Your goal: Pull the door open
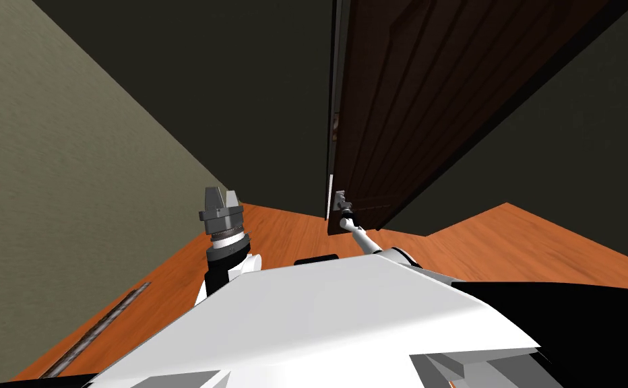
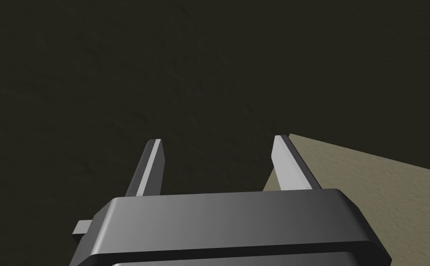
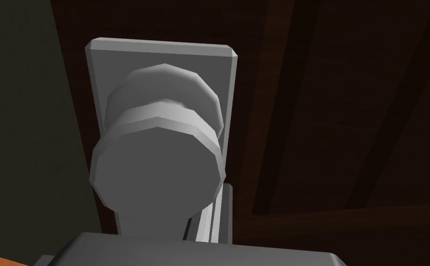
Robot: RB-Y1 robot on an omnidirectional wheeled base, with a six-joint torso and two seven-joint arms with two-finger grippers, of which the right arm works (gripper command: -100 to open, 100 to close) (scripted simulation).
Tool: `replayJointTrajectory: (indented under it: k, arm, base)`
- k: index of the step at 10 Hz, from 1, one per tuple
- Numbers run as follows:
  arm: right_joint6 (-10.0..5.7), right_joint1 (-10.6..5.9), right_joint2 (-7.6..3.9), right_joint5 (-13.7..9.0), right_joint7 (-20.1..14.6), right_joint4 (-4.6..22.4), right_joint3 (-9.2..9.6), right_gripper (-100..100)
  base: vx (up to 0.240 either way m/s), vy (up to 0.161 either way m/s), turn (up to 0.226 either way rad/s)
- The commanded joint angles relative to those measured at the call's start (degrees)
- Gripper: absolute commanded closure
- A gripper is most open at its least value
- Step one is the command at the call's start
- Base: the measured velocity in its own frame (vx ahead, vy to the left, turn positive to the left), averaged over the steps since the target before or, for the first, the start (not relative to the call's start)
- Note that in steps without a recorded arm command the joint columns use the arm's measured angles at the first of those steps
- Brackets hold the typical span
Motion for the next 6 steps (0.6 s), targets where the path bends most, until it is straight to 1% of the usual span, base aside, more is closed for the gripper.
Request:
replayJointTrajectory:
  k: [1,2,3,4,5,6]
  arm:
    - [0.01,-1.11,1.31,-1.0,-1.7,-0.6,0.9,-100]
    - [0.01,-1.11,1.31,-1.0,-1.7,-0.6,0.9,-100]
    - [0.32,0.03,0.3,-1.1,-1.7,-0.4,0.23,-100]
    - [2.21,-0.86,-0.26,-1.7,-1.4,0.3,-0.76,-100]
    - [3.49,-1.64,-0.47,-2.1,-1.1,0.4,-1.29,-100]
    - [4.18,-2.05,-0.59,-2.3,-0.9,0.5,-1.57,-100]
  base:
    - [-0.101,-0.029,0.038]
    - [-0.082,-0.017,0.02]
    - [-0.02,-0.028,-0.049]
    - [0.005,-0.005,-0.136]
    - [0.006,0.034,-0.125]
    - [0.004,0.045,-0.052]
